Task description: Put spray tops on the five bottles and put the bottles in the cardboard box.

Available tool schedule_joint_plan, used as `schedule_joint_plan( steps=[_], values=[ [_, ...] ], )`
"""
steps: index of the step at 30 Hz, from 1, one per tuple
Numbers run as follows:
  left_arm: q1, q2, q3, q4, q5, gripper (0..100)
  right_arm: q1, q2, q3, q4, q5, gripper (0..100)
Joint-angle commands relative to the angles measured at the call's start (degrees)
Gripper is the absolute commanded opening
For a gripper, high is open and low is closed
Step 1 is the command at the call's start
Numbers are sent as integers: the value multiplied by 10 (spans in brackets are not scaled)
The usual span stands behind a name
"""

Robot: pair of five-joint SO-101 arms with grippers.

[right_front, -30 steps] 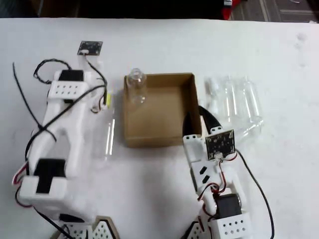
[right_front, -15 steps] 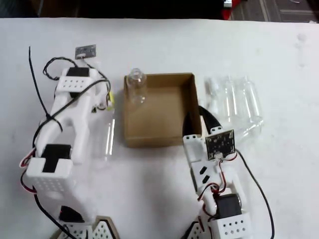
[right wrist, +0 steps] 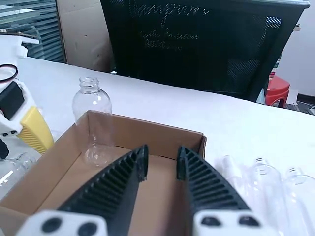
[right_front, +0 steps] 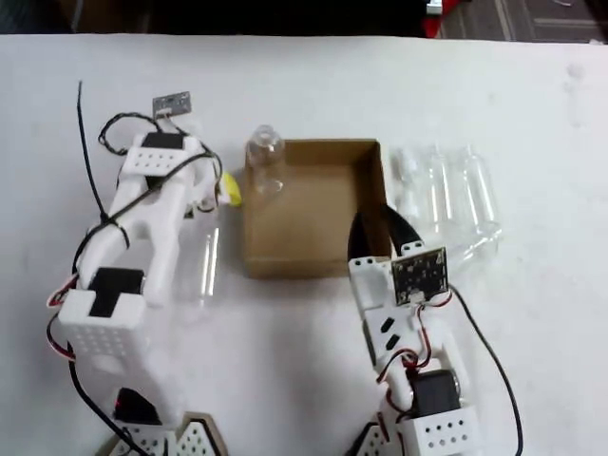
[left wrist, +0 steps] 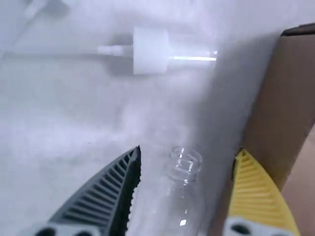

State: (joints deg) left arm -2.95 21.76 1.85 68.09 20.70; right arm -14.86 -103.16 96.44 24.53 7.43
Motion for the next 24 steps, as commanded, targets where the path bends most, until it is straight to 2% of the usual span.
schedule_joint_plan(
  steps=[1,9,24],
  values=[
    [-9,-5,-29,-7,3,264,5,0,4,-24,7,87],
    [-10,-4,-28,-6,-41,138,5,0,4,-24,7,87],
    [-22,-3,-25,-7,-41,133,5,0,4,-23,7,87]
  ],
)
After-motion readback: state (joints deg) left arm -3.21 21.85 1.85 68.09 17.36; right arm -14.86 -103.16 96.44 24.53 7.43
